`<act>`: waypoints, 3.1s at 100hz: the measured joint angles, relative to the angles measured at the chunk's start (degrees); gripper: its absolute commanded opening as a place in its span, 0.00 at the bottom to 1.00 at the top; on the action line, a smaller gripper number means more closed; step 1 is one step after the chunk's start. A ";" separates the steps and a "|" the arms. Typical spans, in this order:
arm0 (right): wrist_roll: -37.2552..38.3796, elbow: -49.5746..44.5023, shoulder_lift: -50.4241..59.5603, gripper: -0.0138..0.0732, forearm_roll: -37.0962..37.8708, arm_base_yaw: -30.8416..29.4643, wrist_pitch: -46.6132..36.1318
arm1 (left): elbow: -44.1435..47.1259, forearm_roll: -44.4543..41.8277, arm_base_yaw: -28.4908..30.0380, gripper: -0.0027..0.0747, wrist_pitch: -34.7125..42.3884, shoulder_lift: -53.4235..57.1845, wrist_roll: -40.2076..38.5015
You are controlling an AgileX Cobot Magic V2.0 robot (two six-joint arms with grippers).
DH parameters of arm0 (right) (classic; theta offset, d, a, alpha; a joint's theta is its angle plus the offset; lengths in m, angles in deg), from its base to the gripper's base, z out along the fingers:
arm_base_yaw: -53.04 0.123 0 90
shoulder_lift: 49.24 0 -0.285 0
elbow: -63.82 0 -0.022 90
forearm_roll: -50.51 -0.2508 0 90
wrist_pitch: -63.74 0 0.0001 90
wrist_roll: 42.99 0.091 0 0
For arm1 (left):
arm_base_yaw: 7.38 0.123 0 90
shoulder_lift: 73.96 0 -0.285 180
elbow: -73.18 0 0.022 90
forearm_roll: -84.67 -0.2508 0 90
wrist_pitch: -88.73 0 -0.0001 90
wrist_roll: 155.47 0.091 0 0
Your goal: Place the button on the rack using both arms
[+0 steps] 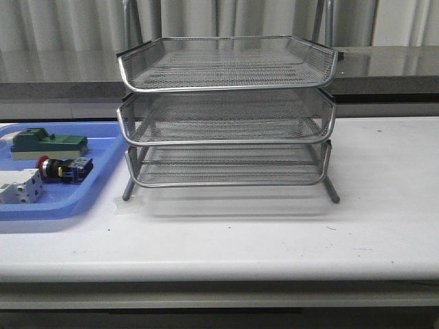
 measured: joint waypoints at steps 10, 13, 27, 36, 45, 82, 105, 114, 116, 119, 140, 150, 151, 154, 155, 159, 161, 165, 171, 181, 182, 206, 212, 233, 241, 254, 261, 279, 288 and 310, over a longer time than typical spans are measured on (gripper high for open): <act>0.00 0.00 0.00 0.09 0.00 0.00 0.00 | 0.00 0.00 0.00 0.01 0.00 0.00 0.00; 0.00 0.00 0.00 0.09 0.00 0.00 0.00 | -0.02 0.00 0.00 0.01 0.00 0.00 0.00; 0.00 0.00 0.00 0.09 0.00 0.00 0.00 | -0.02 0.00 0.00 0.01 0.00 0.00 0.00; 0.00 0.00 0.00 0.09 0.00 0.00 0.00 | -0.02 0.00 0.00 0.01 0.00 0.00 0.00; 0.00 0.00 0.00 0.09 0.00 0.00 0.00 | -0.02 0.00 0.00 0.01 0.00 0.00 0.00; 0.00 0.00 0.00 0.09 0.00 0.00 -3.37 | 0.00 0.00 0.00 0.01 0.00 0.00 0.00; 0.00 1.64 0.00 0.09 -0.11 0.00 -2.02 | -0.02 0.00 0.00 0.01 0.00 0.00 0.00; 0.00 5.51 0.00 0.09 -0.24 0.00 3.02 | 0.00 0.00 0.00 0.01 0.00 0.00 0.00; 0.00 6.57 0.00 0.09 -0.38 0.00 3.94 | -0.02 0.00 0.00 0.01 0.00 0.00 0.00; 0.00 8.11 -0.25 0.09 -0.49 0.00 6.37 | -0.02 0.00 0.00 0.01 0.00 0.00 0.00; 0.00 20.33 -9.61 0.09 -3.24 0.00 20.98 | 0.00 0.00 0.00 0.01 0.00 0.00 0.00; 0.00 25.42 -16.45 0.09 -6.63 0.00 26.95 | -0.02 0.00 0.00 0.01 0.00 0.00 0.00; 0.00 26.04 -16.94 0.09 -7.17 0.00 27.27 | -0.02 0.00 0.00 0.01 0.00 0.00 0.00; 0.00 27.20 -19.40 0.09 -8.14 0.00 28.59 | 0.00 0.00 0.00 0.01 0.00 0.00 0.00; 0.00 27.47 -19.88 0.09 -8.38 0.00 28.79 | -0.02 0.00 0.00 0.01 0.00 0.00 0.00; 0.00 28.95 -22.74 0.09 -9.76 0.00 29.66 | -0.02 0.00 0.00 0.01 0.00 0.00 0.00; 0.00 29.56 -24.06 0.09 -10.45 0.00 29.72 | 0.00 0.00 0.00 0.01 0.00 0.00 0.00; 0.00 30.56 -26.16 0.09 -11.57 0.00 29.75 | -0.02 0.00 0.00 0.01 0.00 0.00 0.00; 0.00 31.24 -29.29 0.09 -13.13 0.00 29.30 | 0.00 0.00 0.00 0.01 0.00 0.00 0.00; 0.00 31.35 -32.81 0.09 -16.13 0.00 27.74 | -0.02 0.00 0.00 0.01 0.00 0.00 0.00; 0.00 31.35 -33.22 0.09 -16.33 0.00 27.47 | -0.02 0.00 0.00 0.01 0.00 0.00 0.00; 0.00 31.35 -38.91 0.09 -23.75 0.00 25.01 | -0.02 0.00 0.00 0.01 0.00 0.00 0.00; 0.00 31.35 -40.67 0.12 -26.61 0.00 24.98 | -0.02 0.00 0.00 0.01 0.00 0.00 0.00; 0.00 31.35 -48.82 0.39 -35.43 0.49 24.86 | -0.02 0.00 0.00 0.01 0.00 0.00 0.00; -0.45 31.35 -52.28 0.47 -38.57 1.57 24.64 | -0.02 0.00 0.00 0.01 0.00 0.00 0.00; -4.17 31.49 -57.29 0.48 -45.10 4.04 23.06 | -0.02 0.00 0.00 0.01 0.00 0.00 0.00; -7.84 31.83 -59.68 0.48 -49.69 5.56 21.92 | -0.02 0.00 0.00 0.01 0.00 0.00 0.00; -21.45 34.00 -65.93 0.48 -65.01 8.13 20.35 | -0.02 0.00 0.00 0.01 0.00 0.00 0.00; -29.62 35.55 -69.26 0.48 -72.63 8.20 20.35 | -0.02 0.00 0.00 0.01 0.00 0.00 0.00; -46.57 39.19 -78.77 0.48 -88.87 8.20 21.92 | -0.02 0.00 0.00 0.01 0.00 0.00 0.00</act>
